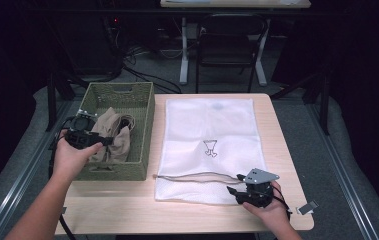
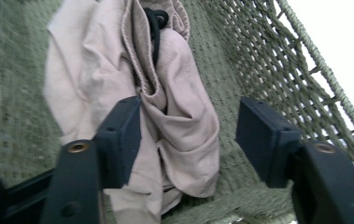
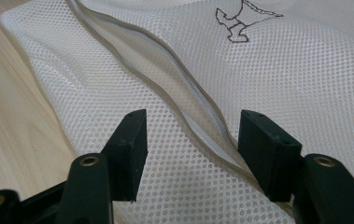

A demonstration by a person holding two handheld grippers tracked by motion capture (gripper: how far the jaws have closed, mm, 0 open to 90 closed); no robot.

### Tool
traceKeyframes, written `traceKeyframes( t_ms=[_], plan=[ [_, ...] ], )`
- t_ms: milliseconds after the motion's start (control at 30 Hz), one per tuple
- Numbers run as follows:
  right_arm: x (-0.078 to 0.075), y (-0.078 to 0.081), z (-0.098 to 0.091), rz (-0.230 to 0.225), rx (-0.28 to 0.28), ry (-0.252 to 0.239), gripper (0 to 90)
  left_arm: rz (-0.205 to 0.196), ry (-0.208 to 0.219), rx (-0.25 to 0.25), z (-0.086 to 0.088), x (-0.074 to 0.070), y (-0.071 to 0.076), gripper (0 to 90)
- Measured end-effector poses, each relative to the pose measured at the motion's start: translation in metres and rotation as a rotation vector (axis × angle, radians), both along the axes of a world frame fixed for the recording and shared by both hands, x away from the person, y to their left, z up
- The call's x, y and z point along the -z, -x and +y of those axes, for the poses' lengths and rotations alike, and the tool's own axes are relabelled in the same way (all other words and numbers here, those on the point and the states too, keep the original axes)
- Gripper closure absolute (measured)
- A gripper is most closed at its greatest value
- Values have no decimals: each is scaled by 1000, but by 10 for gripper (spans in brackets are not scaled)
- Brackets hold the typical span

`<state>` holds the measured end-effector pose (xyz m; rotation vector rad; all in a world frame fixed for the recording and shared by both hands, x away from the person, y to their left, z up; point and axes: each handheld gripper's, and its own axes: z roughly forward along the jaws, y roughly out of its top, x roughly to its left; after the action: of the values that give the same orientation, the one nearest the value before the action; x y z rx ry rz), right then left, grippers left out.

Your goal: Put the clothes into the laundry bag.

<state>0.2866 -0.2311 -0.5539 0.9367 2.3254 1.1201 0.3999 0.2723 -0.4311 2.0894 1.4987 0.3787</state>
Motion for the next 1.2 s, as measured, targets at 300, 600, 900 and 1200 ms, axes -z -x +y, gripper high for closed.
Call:
traceKeyframes(
  t_ms=[300,600,900,1200],
  plan=[
    [0,0,0,0,-2,0,427,27,-9,-25,2,-1,-16,303],
    [-1,0,-1,0,-1,-1,428,42,-24,-24,3,0,-28,309],
    [-1,0,-2,-1,-1,1,427,44,-19,-36,6,0,-40,303],
    [0,0,-1,2,-1,5,428,79,-28,-50,3,11,-52,310]
  ],
)
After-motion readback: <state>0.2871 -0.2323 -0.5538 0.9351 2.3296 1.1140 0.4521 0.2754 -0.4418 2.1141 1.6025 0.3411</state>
